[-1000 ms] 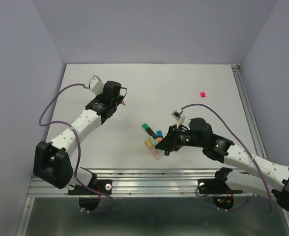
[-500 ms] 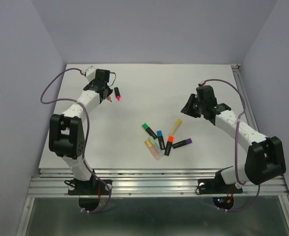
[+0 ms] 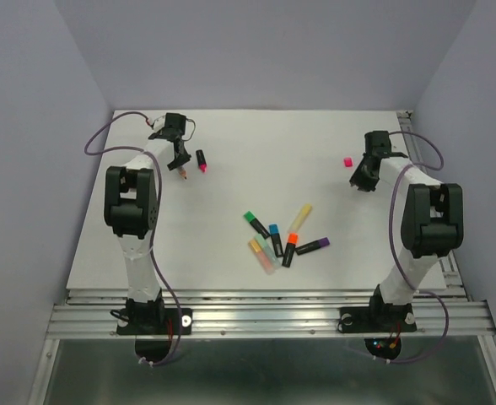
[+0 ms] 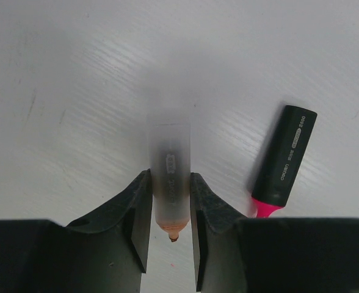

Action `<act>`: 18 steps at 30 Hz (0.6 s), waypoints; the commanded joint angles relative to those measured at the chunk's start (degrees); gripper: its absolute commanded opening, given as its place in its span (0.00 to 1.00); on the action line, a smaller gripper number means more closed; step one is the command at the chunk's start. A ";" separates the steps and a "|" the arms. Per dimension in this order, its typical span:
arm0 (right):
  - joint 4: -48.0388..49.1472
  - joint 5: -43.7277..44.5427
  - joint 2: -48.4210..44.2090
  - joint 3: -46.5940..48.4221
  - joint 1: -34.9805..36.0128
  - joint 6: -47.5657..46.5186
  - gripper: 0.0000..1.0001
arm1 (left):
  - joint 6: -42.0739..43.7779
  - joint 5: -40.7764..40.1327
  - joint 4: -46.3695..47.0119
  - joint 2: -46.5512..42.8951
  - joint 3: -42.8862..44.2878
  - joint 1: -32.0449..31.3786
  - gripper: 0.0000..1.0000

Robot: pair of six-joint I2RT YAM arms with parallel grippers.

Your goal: Open the pen caps

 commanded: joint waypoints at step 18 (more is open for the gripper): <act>-7.23 4.91 15.20 18.48 -2.07 -2.68 0.19 | -0.72 4.91 -1.90 -9.15 -1.67 0.72 0.99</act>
